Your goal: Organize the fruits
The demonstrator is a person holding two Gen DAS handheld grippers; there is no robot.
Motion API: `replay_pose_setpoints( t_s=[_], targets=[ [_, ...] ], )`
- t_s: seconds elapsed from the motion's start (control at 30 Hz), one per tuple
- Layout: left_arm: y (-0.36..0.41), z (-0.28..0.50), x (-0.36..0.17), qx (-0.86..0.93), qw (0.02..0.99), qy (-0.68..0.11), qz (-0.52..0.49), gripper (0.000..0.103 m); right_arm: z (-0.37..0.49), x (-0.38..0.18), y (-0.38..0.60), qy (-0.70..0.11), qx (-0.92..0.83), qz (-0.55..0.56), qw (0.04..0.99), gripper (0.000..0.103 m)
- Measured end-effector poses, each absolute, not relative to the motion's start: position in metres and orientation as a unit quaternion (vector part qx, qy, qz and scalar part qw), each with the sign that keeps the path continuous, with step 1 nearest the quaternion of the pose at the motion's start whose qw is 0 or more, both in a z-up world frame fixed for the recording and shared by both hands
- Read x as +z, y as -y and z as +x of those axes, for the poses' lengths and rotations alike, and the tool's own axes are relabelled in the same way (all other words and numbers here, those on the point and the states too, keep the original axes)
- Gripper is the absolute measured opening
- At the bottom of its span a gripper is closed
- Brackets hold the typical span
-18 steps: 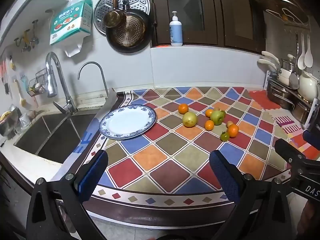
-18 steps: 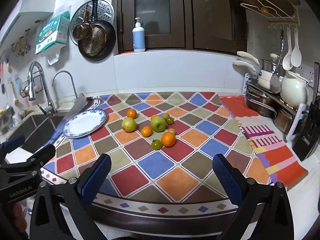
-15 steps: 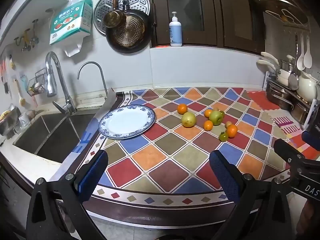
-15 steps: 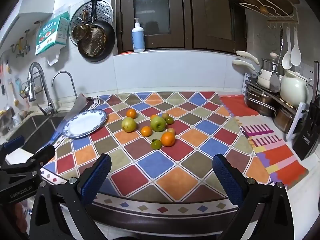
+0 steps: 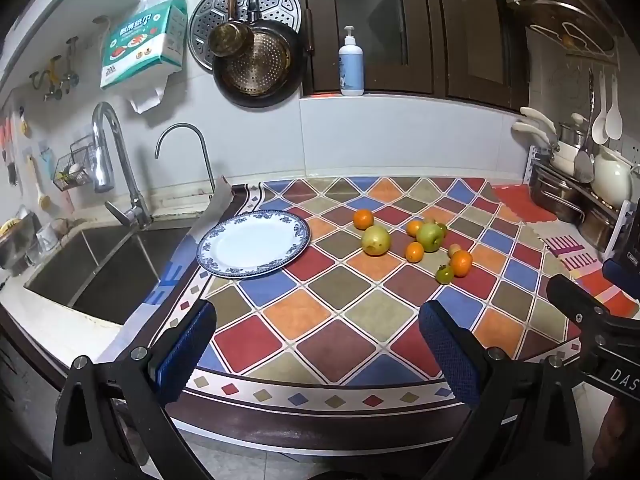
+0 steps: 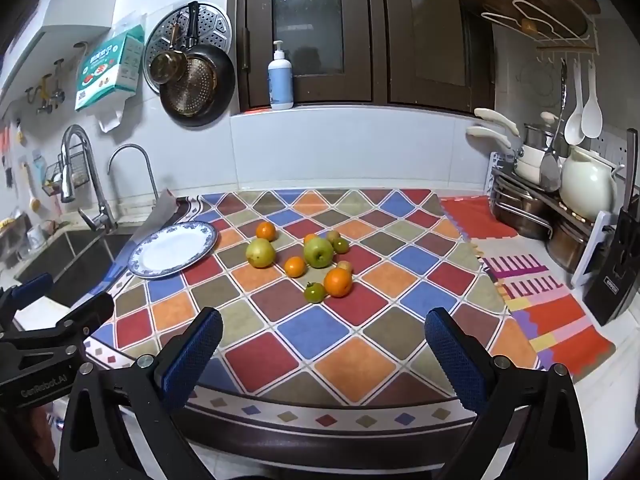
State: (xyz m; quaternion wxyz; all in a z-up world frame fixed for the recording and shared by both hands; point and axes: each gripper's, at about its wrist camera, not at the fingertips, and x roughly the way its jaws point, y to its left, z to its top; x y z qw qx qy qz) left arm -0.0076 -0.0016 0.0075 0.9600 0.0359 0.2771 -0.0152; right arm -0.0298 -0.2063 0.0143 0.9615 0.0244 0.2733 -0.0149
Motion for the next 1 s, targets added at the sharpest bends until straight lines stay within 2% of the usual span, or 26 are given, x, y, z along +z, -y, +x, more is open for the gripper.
replay_pose_setpoints(
  t_s=[1.0],
  targets=[
    [-0.008, -0.011, 0.007, -0.007, 0.962, -0.27, 0.033, 0.103, -0.033, 0.02, 0.201, -0.265, -0.01, 0.016, 0.964, 0.102]
  ],
)
